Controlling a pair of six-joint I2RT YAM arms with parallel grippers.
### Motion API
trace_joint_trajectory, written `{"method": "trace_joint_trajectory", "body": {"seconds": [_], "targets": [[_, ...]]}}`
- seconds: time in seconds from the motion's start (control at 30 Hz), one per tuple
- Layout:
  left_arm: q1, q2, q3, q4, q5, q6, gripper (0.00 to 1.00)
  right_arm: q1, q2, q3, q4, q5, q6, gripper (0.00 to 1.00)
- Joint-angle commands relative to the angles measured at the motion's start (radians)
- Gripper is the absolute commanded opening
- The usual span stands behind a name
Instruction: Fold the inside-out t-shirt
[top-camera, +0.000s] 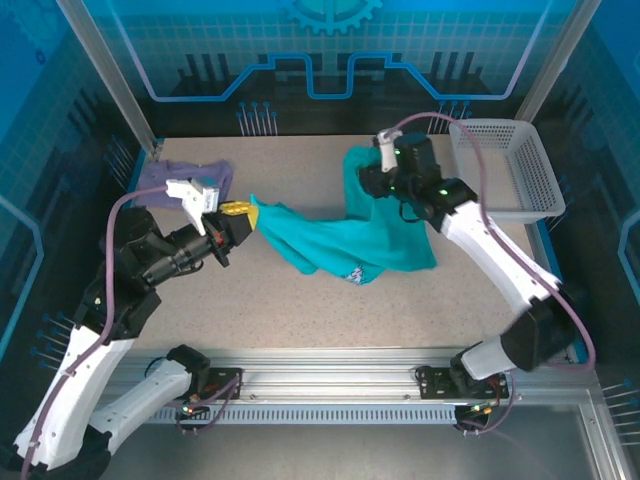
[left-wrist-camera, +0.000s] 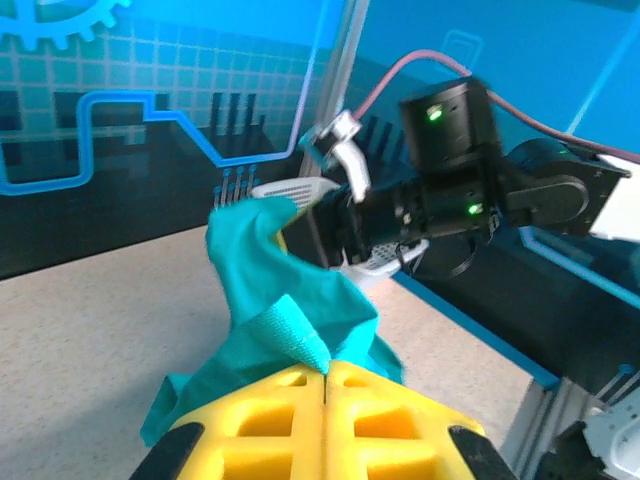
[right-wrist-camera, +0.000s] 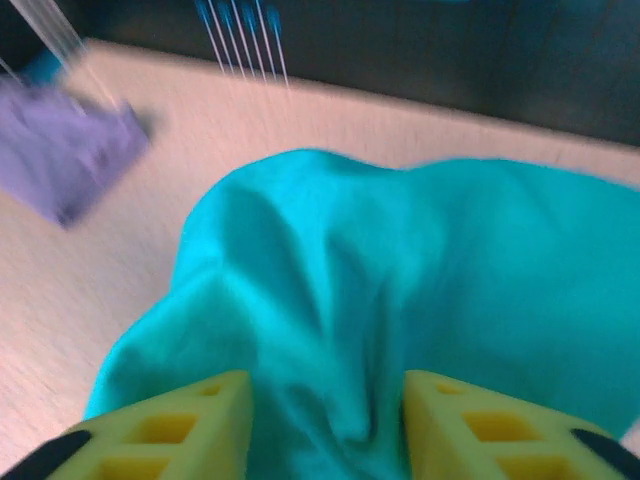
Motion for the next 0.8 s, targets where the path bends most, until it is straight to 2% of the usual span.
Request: {"method": "trace_joint_trajectory", "body": {"seconds": [0.0,0.13,0.4,0.77], "targets": [[0.008,0.023,-0.022,-0.039,-0.085,0.068,0.0,-0.006,0.037,-0.058,-0.159,0.012,-0.032,0.5],[0.008,0.042,-0.072,-0.053,-0.109,0.104,0.0,-0.006,-0.011,-0.187,-0.133,-0.02,-0.013,0.55],[0.008,0.05,-0.11,-0.081,-0.131,0.134,0.0,-0.023,-0.003,-0.407,-0.09,-0.094,0.085,0.56],[0.008,0.046,-0.143,-0.071,-0.131,0.137,0.0,-0.038,-0.002,-0.565,-0.068,-0.151,0.172,0.46]]}}
